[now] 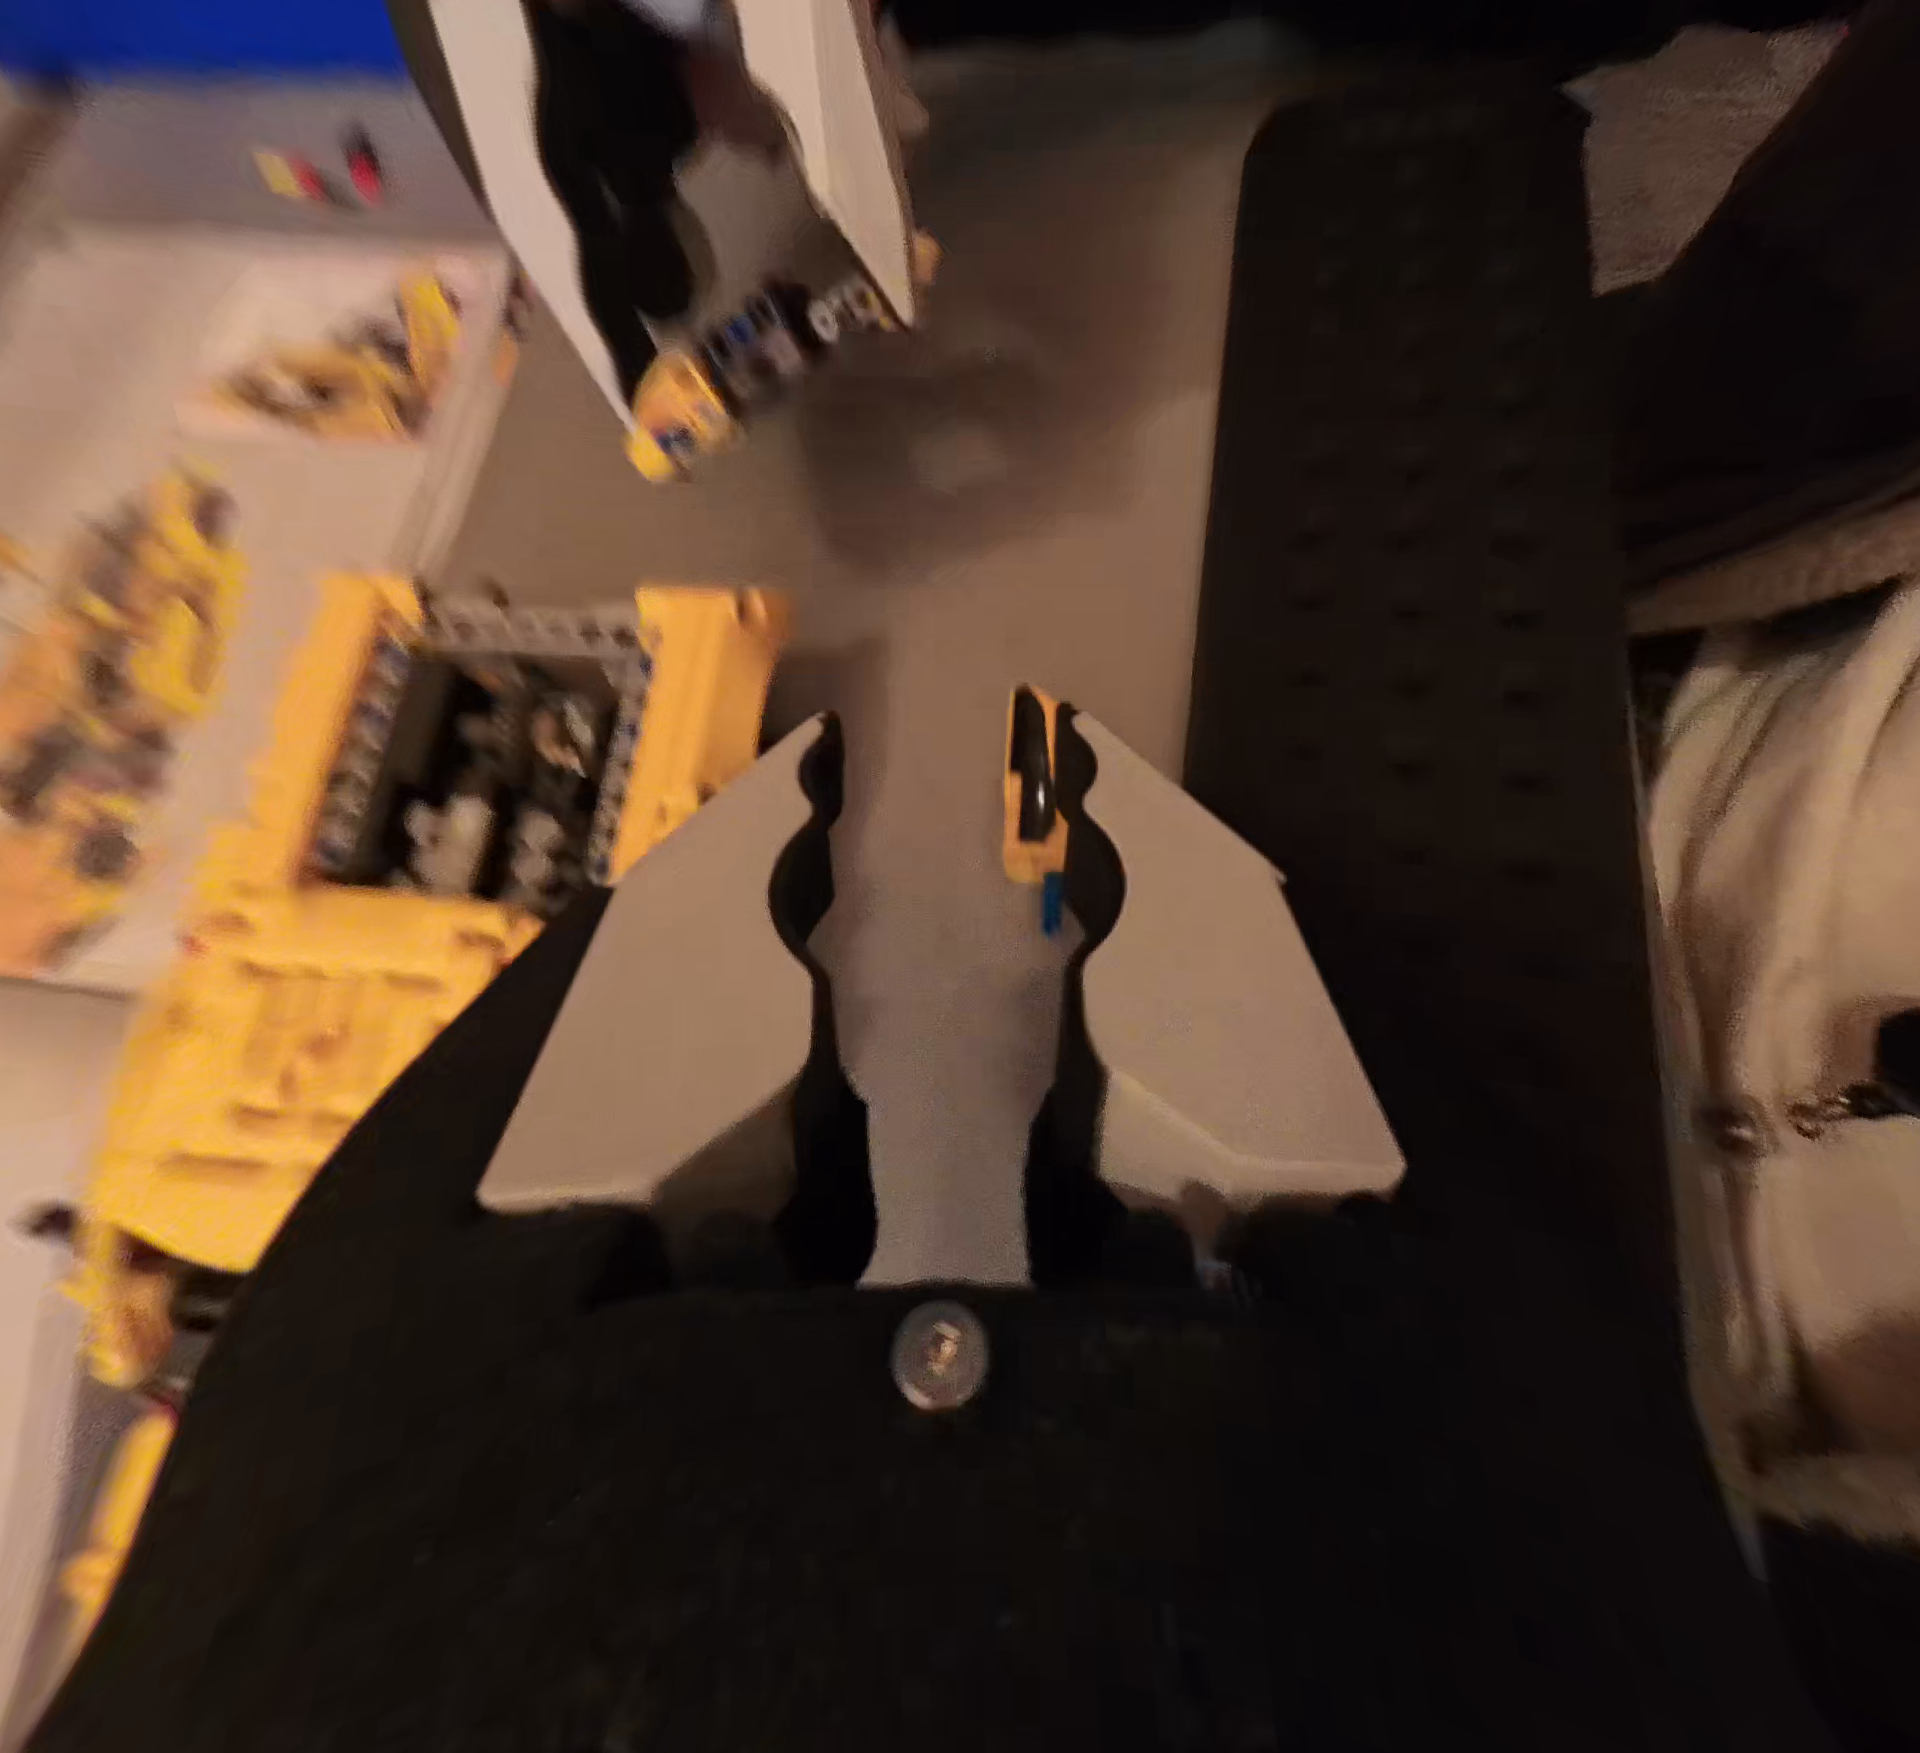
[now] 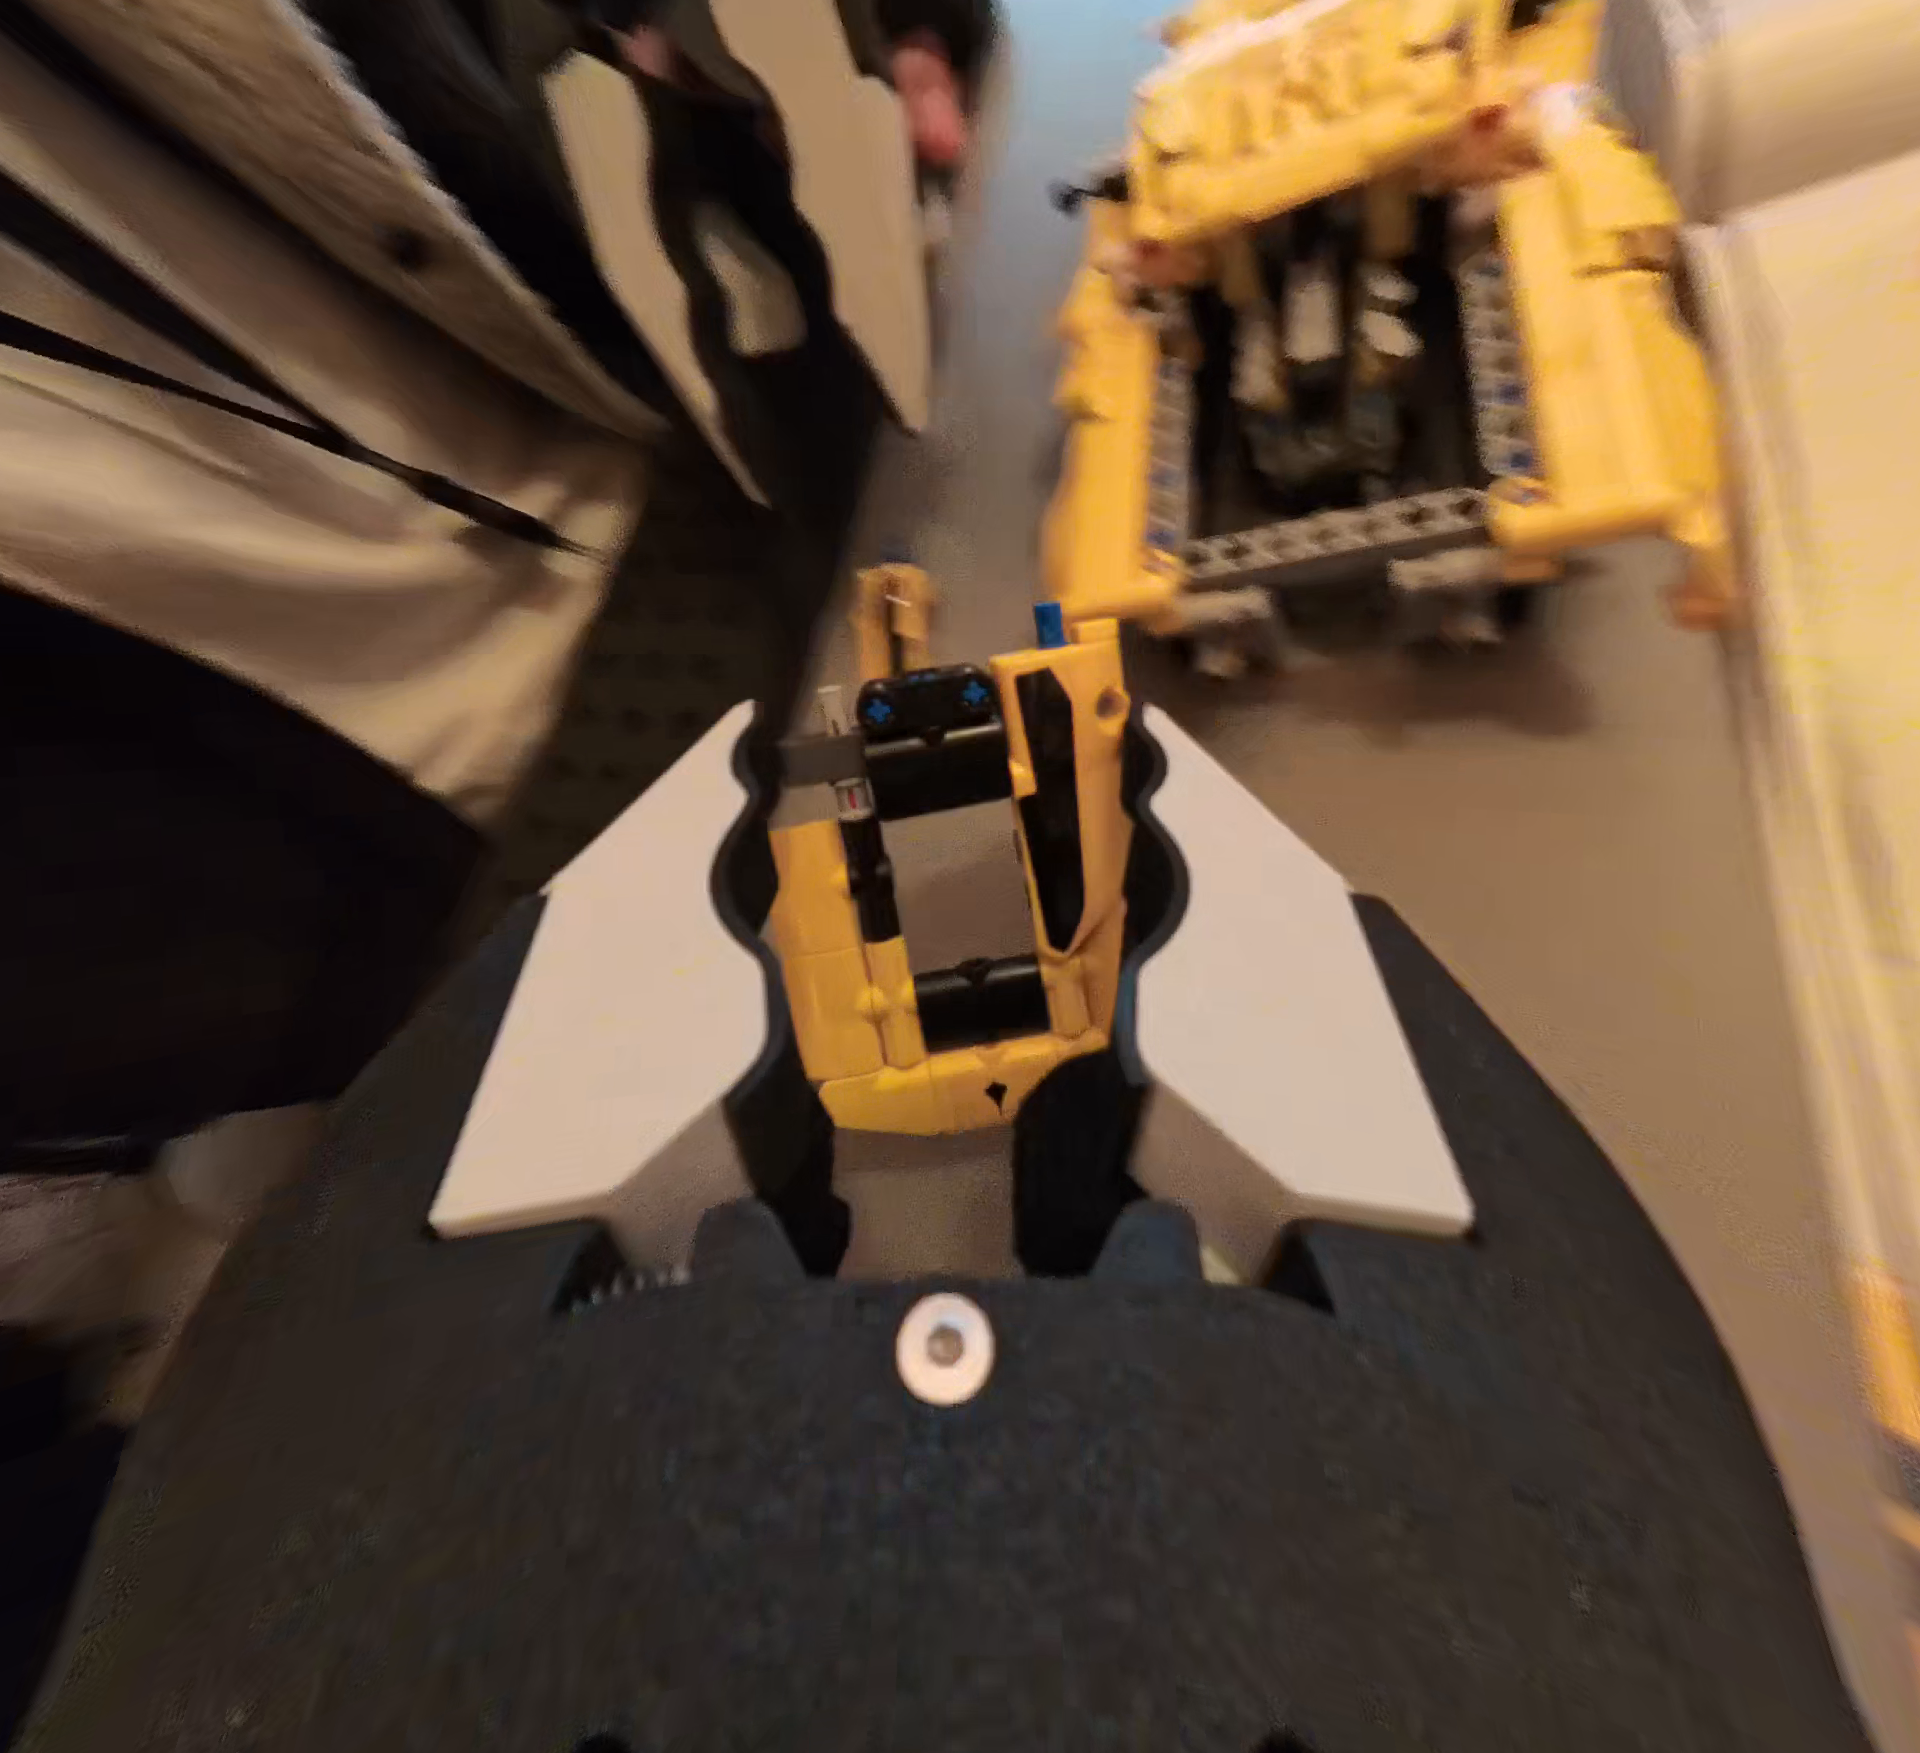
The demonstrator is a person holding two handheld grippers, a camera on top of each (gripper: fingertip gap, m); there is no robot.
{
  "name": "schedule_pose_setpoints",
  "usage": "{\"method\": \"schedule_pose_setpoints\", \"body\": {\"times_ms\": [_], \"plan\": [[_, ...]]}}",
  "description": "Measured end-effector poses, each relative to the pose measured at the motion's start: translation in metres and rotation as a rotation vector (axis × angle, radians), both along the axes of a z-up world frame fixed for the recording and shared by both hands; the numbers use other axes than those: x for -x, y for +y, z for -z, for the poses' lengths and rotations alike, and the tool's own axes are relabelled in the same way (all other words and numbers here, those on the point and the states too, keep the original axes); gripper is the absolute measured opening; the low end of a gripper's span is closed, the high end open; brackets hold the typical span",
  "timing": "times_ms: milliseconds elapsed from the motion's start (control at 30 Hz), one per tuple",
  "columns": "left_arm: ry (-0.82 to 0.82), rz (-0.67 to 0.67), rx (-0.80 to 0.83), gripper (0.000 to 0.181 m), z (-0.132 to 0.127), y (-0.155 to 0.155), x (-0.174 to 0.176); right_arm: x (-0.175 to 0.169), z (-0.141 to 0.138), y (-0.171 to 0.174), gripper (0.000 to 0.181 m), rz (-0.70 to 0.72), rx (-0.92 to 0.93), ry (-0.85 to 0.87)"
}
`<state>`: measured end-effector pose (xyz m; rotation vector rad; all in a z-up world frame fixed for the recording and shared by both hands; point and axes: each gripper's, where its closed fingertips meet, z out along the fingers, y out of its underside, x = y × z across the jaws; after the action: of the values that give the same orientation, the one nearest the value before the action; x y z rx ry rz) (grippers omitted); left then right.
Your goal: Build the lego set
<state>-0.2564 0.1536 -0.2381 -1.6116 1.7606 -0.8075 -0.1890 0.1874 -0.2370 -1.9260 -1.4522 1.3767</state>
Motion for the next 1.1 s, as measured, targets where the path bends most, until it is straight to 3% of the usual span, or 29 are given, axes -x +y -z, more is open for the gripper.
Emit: {"method": "schedule_pose_setpoints", "body": {"times_ms": [133,267,400,467,500,633,700,767,900,967,1033,1100], "plan": [[-0.092,0.124,-0.178,0.040,-0.037,-0.001,-0.019,0.016,-0.039,-0.041,0.066,-0.185,0.304,0.165],[-0.130,0.252,-0.196,0.040,-0.056,-0.018,-0.034,0.033,-0.050,-0.071,0.066,-0.341,0.466,0.158],[-0.123,0.292,-0.166,0.039,-0.053,-0.033,-0.041,0.049,-0.058,-0.081,0.066,-0.404,0.530,0.178],[-0.129,0.305,-0.148,0.016,-0.050,-0.039,-0.041,0.052,-0.056,-0.083,0.066,-0.414,0.526,0.166],[-0.128,0.290,-0.129,0.016,-0.049,-0.039,-0.041,0.052,-0.055,-0.081,0.066,-0.407,0.519,0.164],[-0.202,0.147,-0.054,0.016,-0.054,-0.019,-0.035,0.045,-0.069,-0.045,0.065,-0.239,0.415,0.312],[-0.308,0.070,0.092,0.016,-0.065,-0.006,-0.030,0.030,-0.090,-0.002,0.067,-0.009,0.251,0.492],[-0.444,-0.009,0.280,0.016,-0.079,0.010,-0.024,0.007,-0.108,0.027,0.052,0.210,0.088,0.643],[-0.665,-0.069,0.571,0.016,-0.100,0.037,-0.008,-0.003,-0.108,0.030,0.054,0.416,-0.073,0.690],[-0.742,-0.060,0.669,0.016,-0.110,0.042,-0.001,0.009,-0.100,0.027,0.055,0.469,-0.074,0.684],[-0.777,-0.055,0.711,0.016,-0.113,0.044,0.002,0.030,-0.102,0.019,0.061,0.464,-0.052,0.701],[-0.758,-0.064,0.698,0.016,-0.108,0.044,0.001,0.051,-0.106,0.016,0.055,0.458,-0.059,0.689]]}}
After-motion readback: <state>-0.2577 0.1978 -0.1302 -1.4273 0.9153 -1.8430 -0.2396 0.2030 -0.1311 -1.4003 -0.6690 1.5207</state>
